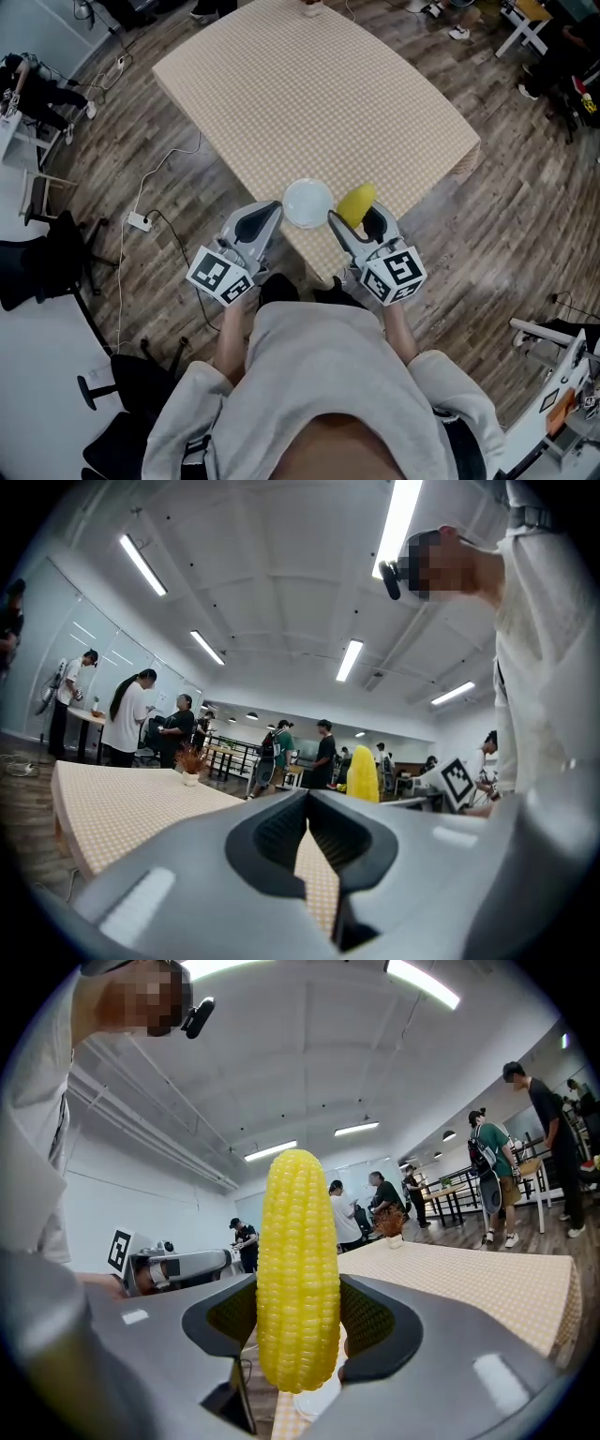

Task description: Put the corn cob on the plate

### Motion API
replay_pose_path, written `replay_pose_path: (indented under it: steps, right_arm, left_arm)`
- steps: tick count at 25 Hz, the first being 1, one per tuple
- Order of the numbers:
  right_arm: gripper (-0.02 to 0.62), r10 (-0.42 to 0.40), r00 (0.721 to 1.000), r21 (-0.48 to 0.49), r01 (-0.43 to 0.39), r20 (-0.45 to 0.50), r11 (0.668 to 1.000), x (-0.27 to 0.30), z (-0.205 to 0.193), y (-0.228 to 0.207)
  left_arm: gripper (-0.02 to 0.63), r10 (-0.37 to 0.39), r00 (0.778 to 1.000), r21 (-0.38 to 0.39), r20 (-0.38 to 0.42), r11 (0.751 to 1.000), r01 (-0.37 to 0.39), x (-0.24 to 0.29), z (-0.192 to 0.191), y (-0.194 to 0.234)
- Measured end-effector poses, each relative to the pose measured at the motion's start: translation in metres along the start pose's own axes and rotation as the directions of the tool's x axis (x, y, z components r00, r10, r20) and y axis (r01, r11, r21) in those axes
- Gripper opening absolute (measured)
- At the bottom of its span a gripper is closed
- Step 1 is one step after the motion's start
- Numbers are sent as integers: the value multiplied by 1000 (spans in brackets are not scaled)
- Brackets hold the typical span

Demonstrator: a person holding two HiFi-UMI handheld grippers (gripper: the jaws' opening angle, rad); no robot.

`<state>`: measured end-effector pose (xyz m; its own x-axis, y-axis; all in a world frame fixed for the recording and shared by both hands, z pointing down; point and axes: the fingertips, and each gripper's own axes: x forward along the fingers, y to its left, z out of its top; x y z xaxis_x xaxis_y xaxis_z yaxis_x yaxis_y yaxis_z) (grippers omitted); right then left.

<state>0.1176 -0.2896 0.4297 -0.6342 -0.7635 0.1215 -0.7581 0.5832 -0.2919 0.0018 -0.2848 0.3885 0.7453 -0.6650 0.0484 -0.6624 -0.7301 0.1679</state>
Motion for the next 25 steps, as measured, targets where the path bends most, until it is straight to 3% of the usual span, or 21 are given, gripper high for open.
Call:
replay_pose_path:
  steps: [14,25]
  right_arm:
    - [258,-111,994,20,111,-12,994,86,11,-5]
    - [258,-138,983,82,148,-120,986,97,-39,-13]
  left_arm:
    - [8,-119,993,-32,-12,992,118,18,17,90]
    - [8,-116,991,-133,-66,985,107,15,-26,112]
